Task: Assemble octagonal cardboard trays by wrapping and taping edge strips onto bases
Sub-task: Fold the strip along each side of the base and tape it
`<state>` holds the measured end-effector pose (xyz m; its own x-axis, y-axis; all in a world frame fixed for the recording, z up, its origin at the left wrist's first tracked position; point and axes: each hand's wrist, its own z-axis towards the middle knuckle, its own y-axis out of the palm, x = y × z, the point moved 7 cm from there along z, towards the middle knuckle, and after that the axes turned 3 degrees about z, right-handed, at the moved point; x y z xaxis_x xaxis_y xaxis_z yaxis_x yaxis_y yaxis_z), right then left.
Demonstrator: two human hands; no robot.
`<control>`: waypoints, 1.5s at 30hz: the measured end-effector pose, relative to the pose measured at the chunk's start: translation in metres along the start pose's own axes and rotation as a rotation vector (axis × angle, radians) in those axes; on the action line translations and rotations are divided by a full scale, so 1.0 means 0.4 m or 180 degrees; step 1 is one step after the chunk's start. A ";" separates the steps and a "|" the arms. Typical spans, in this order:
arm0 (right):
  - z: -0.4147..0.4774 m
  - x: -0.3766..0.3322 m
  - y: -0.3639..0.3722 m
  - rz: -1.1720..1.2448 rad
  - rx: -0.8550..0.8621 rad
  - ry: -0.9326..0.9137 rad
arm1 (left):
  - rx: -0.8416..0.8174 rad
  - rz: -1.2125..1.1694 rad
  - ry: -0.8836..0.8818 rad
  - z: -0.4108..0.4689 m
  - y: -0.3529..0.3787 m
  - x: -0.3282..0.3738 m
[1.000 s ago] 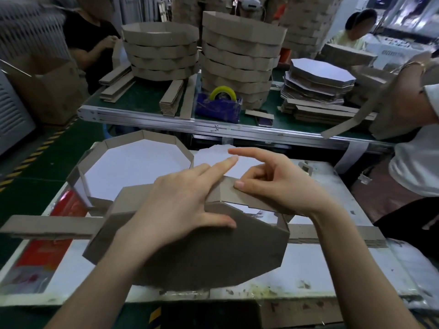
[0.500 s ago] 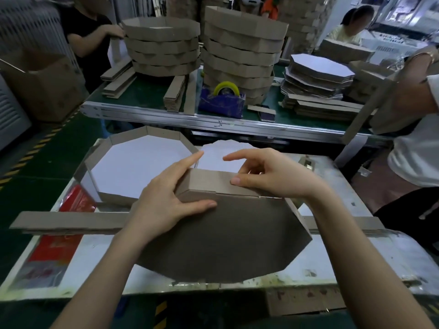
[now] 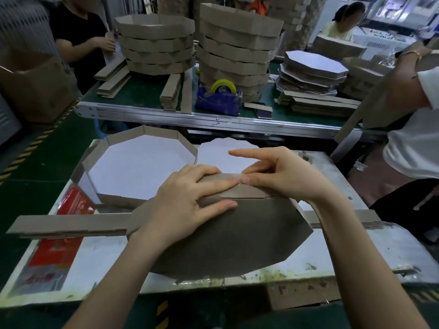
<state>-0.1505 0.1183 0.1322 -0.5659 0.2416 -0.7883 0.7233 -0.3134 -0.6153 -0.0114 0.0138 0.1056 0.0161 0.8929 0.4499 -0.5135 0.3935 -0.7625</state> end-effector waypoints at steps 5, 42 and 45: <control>-0.007 0.017 0.010 0.0482 0.0119 0.0070 | -0.0134 0.0016 -0.0013 0.007 0.005 0.011; -0.138 0.051 0.080 0.2822 0.1870 0.0497 | -0.0205 0.0255 -0.0132 0.063 0.023 0.003; -0.153 0.050 0.090 0.2802 0.1831 0.0496 | -0.0245 0.0407 -0.0058 0.065 0.027 0.004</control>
<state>-0.1115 0.1680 0.0942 0.1521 -0.1796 -0.9719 0.5343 -0.8123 0.2338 -0.0390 0.0139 0.1103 -0.0612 0.9330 0.3546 -0.4431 0.2930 -0.8472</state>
